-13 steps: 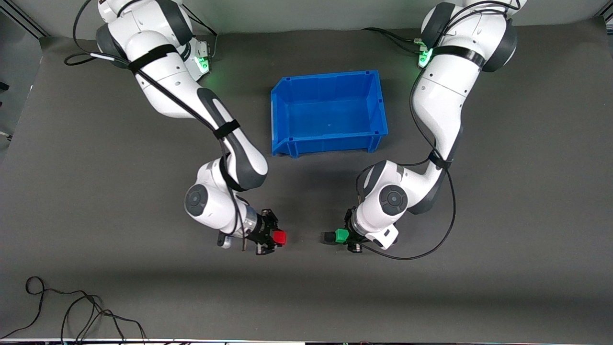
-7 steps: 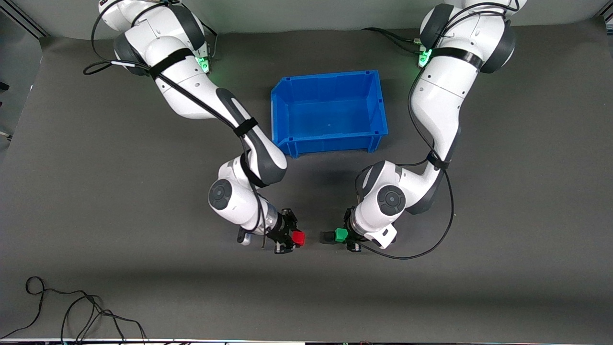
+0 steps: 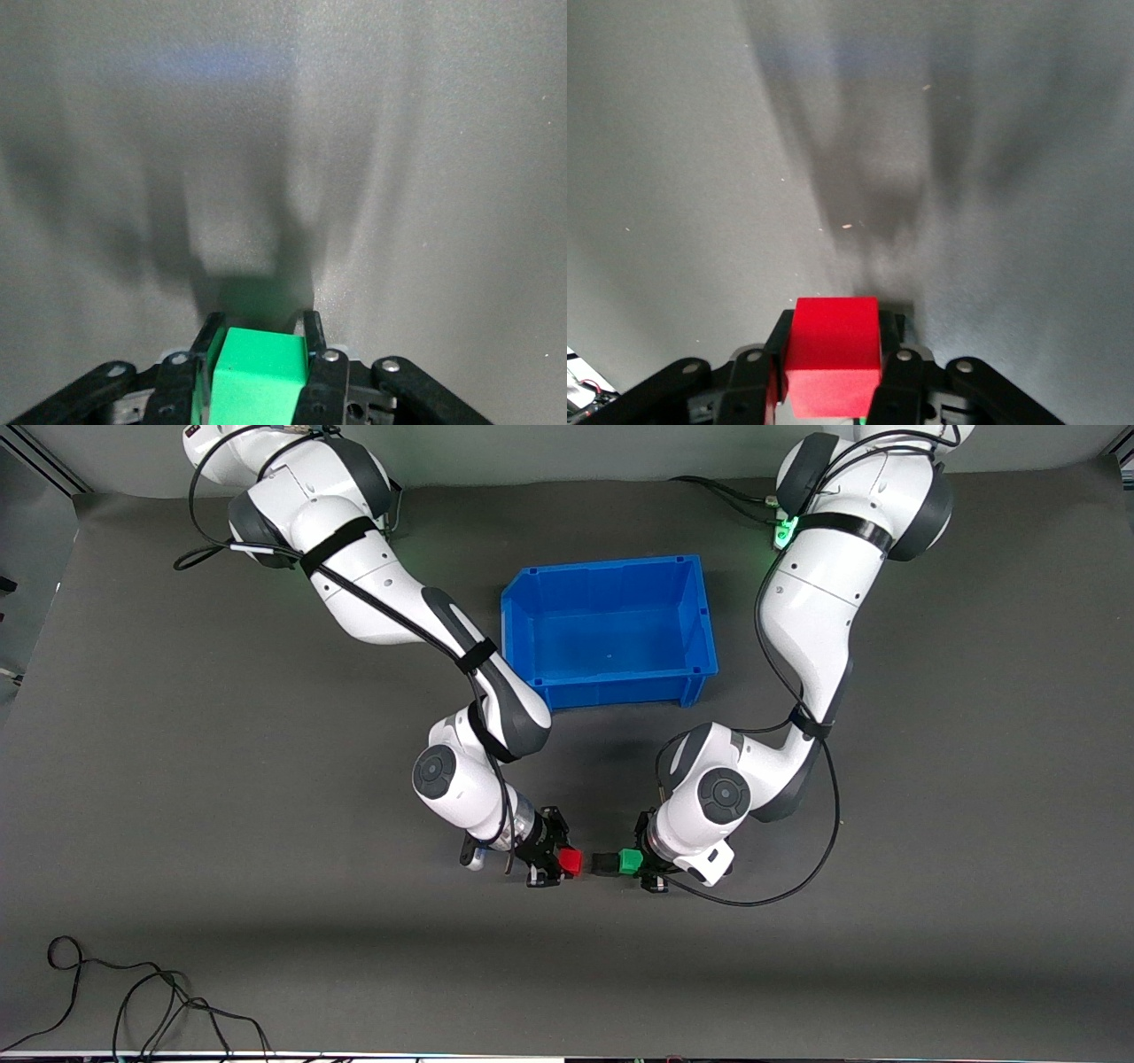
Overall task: Attach green and red cubes to black cube
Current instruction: 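Press the red and green cubes against the black cube, then open both grippers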
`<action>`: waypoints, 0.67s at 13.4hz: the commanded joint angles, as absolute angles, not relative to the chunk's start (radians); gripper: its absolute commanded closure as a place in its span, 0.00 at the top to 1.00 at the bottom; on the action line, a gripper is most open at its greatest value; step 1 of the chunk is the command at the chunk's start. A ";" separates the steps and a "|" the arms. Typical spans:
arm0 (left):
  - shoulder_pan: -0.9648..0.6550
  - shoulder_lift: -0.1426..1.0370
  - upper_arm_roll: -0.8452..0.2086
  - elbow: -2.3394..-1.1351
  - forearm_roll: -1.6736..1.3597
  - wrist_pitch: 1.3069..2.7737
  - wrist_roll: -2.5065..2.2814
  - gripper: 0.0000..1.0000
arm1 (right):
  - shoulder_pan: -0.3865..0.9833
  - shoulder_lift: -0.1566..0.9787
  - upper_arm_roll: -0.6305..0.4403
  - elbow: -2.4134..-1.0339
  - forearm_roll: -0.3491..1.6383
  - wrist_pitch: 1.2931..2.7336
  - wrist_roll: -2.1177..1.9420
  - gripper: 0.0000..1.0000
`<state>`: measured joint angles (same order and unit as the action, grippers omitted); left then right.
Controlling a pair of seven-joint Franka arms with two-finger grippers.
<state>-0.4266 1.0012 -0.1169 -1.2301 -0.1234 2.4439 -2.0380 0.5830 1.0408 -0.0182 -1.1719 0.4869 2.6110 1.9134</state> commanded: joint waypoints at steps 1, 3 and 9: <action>-0.446 1.026 -0.101 -1.186 -0.124 2.439 -2.069 0.00 | 0.588 1.139 -0.028 -1.048 0.446 2.638 1.959 0.10; -0.448 1.026 -0.101 -1.189 -0.124 2.439 -2.071 0.00 | 0.589 1.172 -0.028 -1.009 0.443 2.641 1.959 0.10; -0.446 1.028 -0.101 -1.189 -0.124 2.439 -2.071 0.00 | 0.610 1.183 -0.021 -1.006 0.443 2.684 1.959 0.10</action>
